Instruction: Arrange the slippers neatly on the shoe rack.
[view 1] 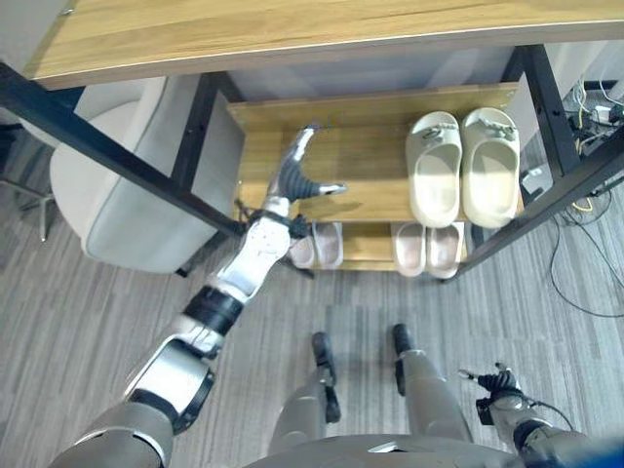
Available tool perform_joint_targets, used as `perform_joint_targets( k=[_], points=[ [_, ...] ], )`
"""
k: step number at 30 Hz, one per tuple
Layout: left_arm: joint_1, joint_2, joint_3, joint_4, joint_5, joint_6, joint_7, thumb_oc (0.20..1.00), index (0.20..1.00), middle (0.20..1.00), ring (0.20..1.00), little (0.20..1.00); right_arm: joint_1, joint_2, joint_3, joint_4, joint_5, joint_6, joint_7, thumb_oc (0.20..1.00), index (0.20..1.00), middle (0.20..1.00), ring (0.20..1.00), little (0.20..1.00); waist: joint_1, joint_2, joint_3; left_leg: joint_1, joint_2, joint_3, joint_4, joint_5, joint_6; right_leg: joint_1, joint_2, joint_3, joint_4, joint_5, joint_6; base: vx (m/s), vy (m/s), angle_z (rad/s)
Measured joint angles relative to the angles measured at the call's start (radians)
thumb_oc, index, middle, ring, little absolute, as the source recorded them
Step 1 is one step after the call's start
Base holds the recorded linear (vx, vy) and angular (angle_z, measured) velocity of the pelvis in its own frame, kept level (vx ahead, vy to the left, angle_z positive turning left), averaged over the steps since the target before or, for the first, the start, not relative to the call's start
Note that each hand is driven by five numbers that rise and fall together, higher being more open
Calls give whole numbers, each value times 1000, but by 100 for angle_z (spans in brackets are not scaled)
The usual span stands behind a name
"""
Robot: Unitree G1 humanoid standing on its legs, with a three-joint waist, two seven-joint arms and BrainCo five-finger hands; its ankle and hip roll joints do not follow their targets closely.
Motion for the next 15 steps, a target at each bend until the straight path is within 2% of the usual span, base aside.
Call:
perform_joint_targets(
  k=[4,6,10,15],
  points=[
    [85,5,29,-22,0,-13,-27,1000,1000,1000,1000,1000,-19,0,2,-37,-2,-2,7,1000,1000,1000,1000,1000,33,5,9,7,0,-8,0,-1,-1,14,-2,-11,1,-3,-2,10,23,7],
    [155,11,63,-63,0,-24,-51,1000,1000,1000,1000,1000,-29,1,9,-56,-12,0,8,1000,1000,1000,1000,1000,28,0,15,15,0,-17,-1,0,-2,24,-2,-15,-3,-4,-4,15,29,8],
    [276,22,78,-59,0,-19,-110,1000,1000,1000,1000,1000,-42,0,14,-81,-41,2,9,1000,1000,1000,1000,1000,53,-8,23,27,2,-26,-3,1,-2,45,-2,-27,-10,-6,-6,20,27,7],
    [353,27,79,-53,8,-18,-132,1000,1000,1000,1000,1000,-50,2,51,-127,-52,1,13,1000,1000,1000,1000,1000,63,-9,23,38,2,-53,-3,1,-3,82,-5,-56,-30,-7,-5,14,18,16]
  ],
)
